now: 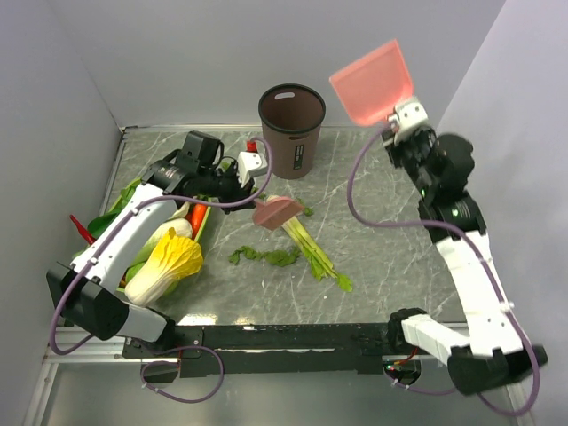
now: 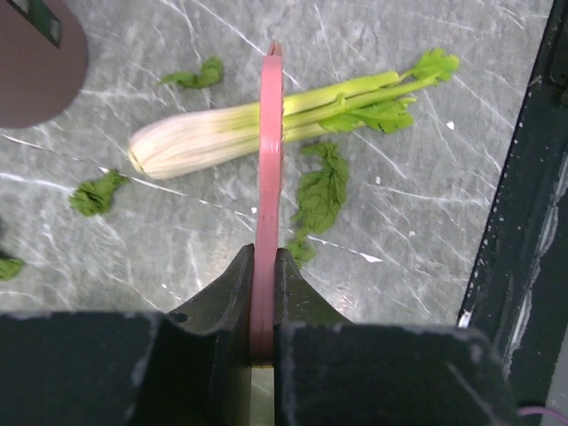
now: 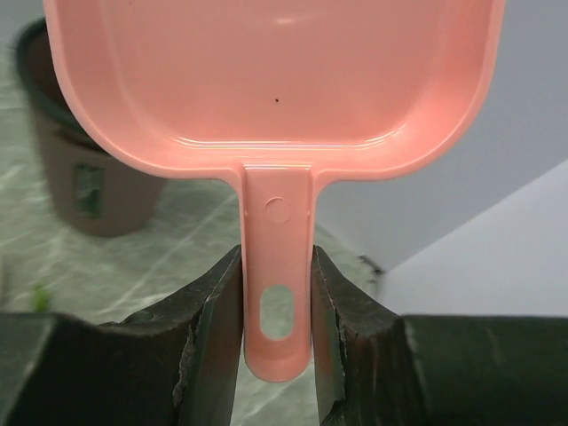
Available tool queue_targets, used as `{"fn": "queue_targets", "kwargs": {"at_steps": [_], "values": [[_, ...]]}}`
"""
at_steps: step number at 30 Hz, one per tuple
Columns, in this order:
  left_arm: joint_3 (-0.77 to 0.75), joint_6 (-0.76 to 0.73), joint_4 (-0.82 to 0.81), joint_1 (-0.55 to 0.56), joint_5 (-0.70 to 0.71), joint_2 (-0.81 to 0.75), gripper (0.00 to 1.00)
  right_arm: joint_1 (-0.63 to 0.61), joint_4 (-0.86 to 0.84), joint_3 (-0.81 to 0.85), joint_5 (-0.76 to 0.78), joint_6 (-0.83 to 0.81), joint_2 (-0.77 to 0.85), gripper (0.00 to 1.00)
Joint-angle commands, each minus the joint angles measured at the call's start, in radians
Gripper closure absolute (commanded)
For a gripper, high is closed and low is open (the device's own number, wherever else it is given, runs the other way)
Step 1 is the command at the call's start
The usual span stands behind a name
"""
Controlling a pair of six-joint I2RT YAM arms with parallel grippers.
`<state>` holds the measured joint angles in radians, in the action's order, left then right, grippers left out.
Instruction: Sweep away the paper scraps from the table
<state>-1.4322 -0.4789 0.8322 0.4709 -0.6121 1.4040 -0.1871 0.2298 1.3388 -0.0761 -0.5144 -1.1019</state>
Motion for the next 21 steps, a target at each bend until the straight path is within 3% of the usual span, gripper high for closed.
{"fn": "queue_targets", "kwargs": {"at_steps": [1, 9, 15, 21], "values": [[-0.074, -0.018, -0.031, 0.014, 0.003, 0.000, 0.99, 0.015, 0.089, -0.180, -0.070, 0.142, 0.089, 1.00], [-0.135, -0.030, -0.105, 0.083, 0.179, 0.067, 0.99, 0.064, 0.339, -0.407, -0.139, 0.186, 0.206, 1.00], [-0.249, -0.128, -0.107, 0.117, 0.495, 0.188, 0.99, 0.072, 0.425, -0.573, -0.105, 0.105, 0.241, 1.00], [-0.241, -0.225, -0.162, 0.118, 0.739, 0.233, 0.99, 0.074, 0.520, -0.573, -0.120, 0.021, 0.220, 1.00]]}}
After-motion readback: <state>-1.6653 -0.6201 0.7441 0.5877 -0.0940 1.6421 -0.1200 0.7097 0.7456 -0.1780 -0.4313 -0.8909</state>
